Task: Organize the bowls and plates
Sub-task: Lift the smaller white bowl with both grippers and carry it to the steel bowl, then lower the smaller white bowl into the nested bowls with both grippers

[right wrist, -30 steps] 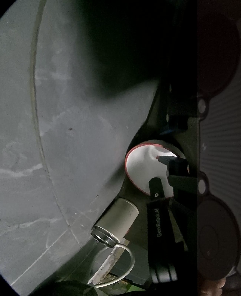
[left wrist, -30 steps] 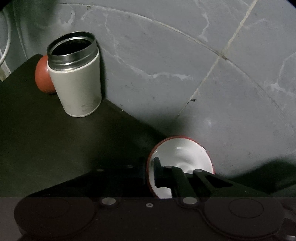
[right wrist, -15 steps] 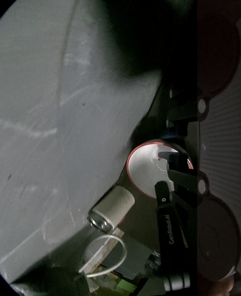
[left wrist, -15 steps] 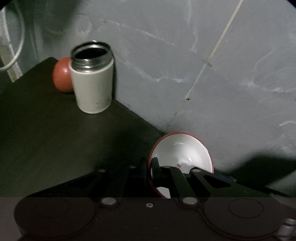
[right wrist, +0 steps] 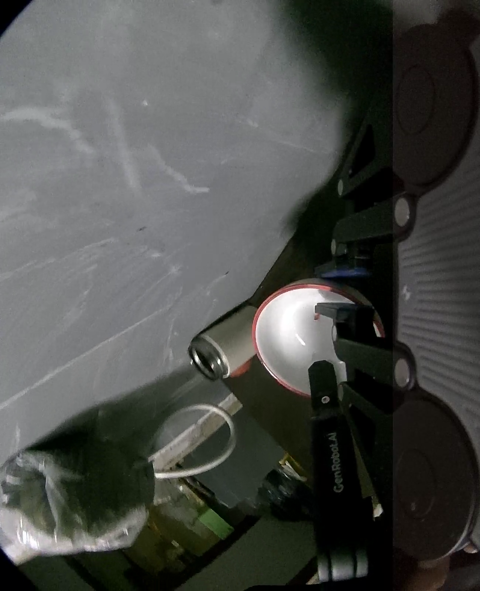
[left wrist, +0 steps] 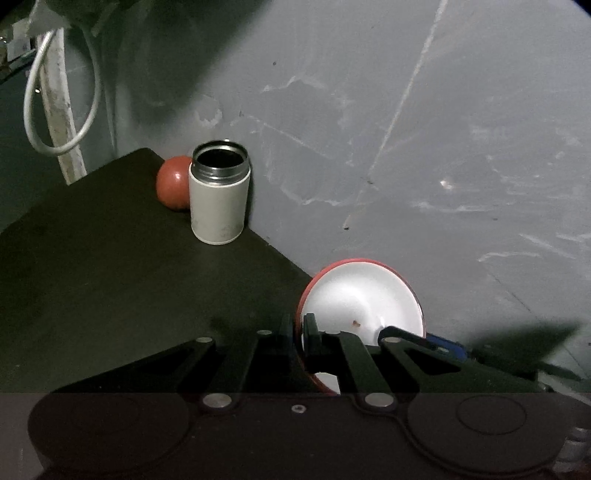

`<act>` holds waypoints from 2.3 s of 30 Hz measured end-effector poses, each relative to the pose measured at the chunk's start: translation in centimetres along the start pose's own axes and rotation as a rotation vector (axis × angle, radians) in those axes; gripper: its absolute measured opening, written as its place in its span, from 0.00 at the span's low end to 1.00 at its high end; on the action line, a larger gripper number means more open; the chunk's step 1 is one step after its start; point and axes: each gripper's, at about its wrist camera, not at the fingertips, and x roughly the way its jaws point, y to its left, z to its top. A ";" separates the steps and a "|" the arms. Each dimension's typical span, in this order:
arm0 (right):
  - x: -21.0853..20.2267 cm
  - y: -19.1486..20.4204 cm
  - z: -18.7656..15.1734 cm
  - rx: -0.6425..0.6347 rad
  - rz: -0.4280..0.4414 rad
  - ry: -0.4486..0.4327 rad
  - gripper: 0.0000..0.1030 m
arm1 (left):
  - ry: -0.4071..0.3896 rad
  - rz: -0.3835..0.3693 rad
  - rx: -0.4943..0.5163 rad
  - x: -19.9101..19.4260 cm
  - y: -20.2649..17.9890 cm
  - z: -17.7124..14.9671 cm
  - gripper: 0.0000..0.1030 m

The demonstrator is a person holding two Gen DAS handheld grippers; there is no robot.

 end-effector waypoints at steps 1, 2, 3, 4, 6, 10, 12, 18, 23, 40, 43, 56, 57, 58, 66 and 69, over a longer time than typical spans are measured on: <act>-0.4 0.0 0.1 -0.014 0.005 -0.005 0.15 | -0.006 -0.002 -0.004 -0.4 -0.1 -0.2 0.04; -1.0 0.0 0.2 -0.032 0.011 -0.010 0.15 | -0.012 -0.004 -0.008 -0.8 -0.3 -0.4 0.04; -1.5 0.0 0.3 -0.043 0.016 -0.014 0.15 | -0.017 -0.006 -0.011 -1.2 -0.5 -0.6 0.04; -2.0 -0.1 0.2 -0.055 0.022 -0.017 0.15 | -0.021 -0.008 -0.014 -1.6 -0.8 -0.9 0.04; -3.0 -0.2 0.1 -0.082 0.033 -0.021 0.15 | -0.028 -0.008 -0.019 -2.3 -1.3 -1.4 0.05; -5.0 -0.7 -0.4 -0.111 0.060 -0.006 0.15 | -0.032 -0.012 -0.031 -3.9 -2.3 -2.8 0.05; -5.5 -0.8 -0.9 -0.129 0.066 0.000 0.15 | -0.031 -0.016 -0.036 -4.6 -2.7 -3.4 0.05; -7.1 -1.3 -2.1 -0.170 0.081 0.031 0.15 | -0.006 -0.014 -0.041 -5.7 -3.8 -5.6 0.05; -7.8 -1.7 -3.1 -0.197 0.093 0.066 0.15 | 0.027 -0.013 -0.045 -5.7 -4.1 -7.3 0.06; -9.4 -1.7 -5.8 -0.279 0.114 0.172 0.15 | 0.102 -0.002 -0.071 -6.4 -4.2 -11.1 0.08; -9.2 -1.5 -5.8 -0.289 0.120 0.191 0.15 | 0.122 0.003 -0.089 -6.4 -4.2 -11.5 0.08; -7.5 -1.6 -6.2 -0.304 0.104 0.286 0.15 | 0.207 0.008 -0.152 -5.4 -3.9 -12.9 0.12; -7.4 -1.6 -6.2 -0.305 0.102 0.290 0.15 | 0.210 0.010 -0.153 -5.3 -3.9 -12.9 0.12; -7.4 -1.7 -6.2 -0.306 0.099 0.295 0.15 | 0.214 0.011 -0.154 -5.2 -3.9 -12.9 0.12; -6.5 -1.8 -6.2 -0.317 0.070 0.344 0.15 | 0.255 0.016 -0.162 -4.3 -4.1 -12.6 0.12; -6.3 -1.8 -6.1 -0.321 0.066 0.351 0.15 | 0.261 0.021 -0.163 -4.0 -4.1 -12.3 0.12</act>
